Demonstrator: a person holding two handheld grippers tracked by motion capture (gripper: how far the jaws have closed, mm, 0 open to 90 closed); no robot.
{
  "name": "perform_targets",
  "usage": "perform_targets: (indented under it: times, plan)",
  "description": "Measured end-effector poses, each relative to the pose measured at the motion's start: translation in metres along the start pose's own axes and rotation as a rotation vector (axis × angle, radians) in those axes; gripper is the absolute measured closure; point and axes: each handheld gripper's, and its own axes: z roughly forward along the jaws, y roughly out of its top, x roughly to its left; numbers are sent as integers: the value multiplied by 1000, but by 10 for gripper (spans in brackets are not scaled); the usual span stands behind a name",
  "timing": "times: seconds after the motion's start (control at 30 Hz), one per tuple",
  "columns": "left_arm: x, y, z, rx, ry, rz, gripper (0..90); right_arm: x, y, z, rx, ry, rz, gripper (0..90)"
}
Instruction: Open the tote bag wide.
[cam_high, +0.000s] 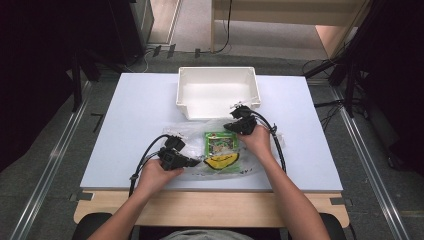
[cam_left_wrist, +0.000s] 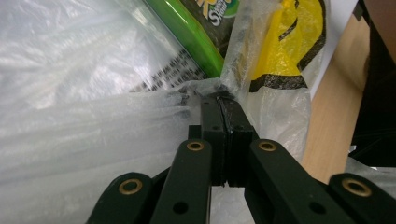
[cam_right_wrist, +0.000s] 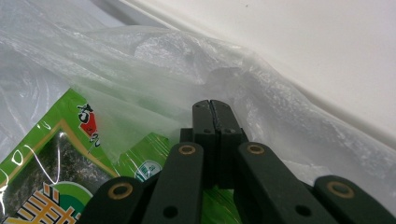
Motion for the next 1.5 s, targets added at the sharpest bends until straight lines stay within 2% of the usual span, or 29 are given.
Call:
perform_targets:
  times: [0.27,0.5,0.63,0.77,0.8,1.03,1.13,1.27,1.33,1.5]
  plan:
    - [-10,-17,-3,2,1,19,900,1,0,0,0,-4,0,900]
    - [-21,-32,1,29,7,39,900,1,0,0,-2,-8,-2,900]
    - [-26,-38,1,37,2,47,900,1,0,0,-3,-8,5,900]
    - [-30,-48,2,54,-21,32,900,1,0,0,-4,-8,11,900]
    - [-32,-52,3,62,-23,42,900,1,0,0,-6,-7,12,900]
    - [-32,-58,3,78,-19,45,900,2,-1,1,-17,-17,23,900]
    - [-32,-57,1,53,-25,44,879,2,-3,1,-40,-17,23,900]
    - [-31,-53,-6,13,-31,35,848,0,-3,-1,-30,1,38,882]
    - [-31,-50,-10,2,-27,26,770,1,-2,-6,-32,8,31,859]
    - [-33,-45,-15,-26,-34,28,703,5,1,-15,-41,12,23,805]
